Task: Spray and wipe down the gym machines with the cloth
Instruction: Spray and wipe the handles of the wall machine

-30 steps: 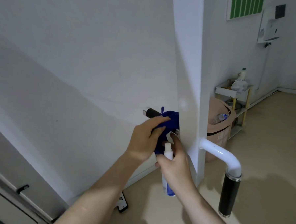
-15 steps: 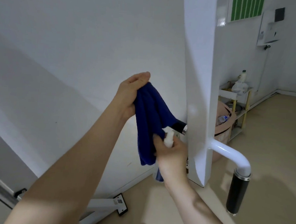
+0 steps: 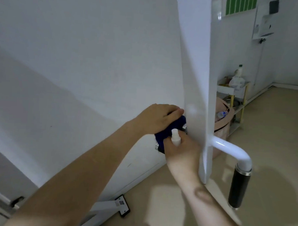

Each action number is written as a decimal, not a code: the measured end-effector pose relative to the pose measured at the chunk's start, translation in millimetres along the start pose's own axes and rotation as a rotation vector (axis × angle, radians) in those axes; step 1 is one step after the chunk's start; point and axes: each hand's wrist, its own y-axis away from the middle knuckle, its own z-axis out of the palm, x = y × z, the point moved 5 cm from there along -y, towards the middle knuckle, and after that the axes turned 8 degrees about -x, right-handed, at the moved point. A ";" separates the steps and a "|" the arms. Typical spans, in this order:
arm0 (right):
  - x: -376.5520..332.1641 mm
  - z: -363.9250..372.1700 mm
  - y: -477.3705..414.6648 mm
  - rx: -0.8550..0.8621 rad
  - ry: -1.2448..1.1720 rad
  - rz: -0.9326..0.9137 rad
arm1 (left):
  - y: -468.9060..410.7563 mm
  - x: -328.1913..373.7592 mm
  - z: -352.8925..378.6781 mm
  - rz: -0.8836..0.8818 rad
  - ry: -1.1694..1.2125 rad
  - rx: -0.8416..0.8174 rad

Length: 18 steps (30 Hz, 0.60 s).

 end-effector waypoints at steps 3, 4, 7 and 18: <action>-5.3 -7.6 3.6 0.058 0.012 -0.055 | -2.2 11.8 17.0 0.005 -0.172 0.174; -5.6 -9.6 4.6 0.069 0.040 -0.072 | -2.1 12.0 17.8 -0.002 -0.164 0.214; -8.1 -11.1 8.9 0.073 0.028 -0.119 | -7.3 11.2 12.5 -0.024 -0.211 0.173; -9.9 -20.7 22.6 -0.029 -0.104 -0.128 | 7.8 -45.5 0.1 -0.214 0.243 0.618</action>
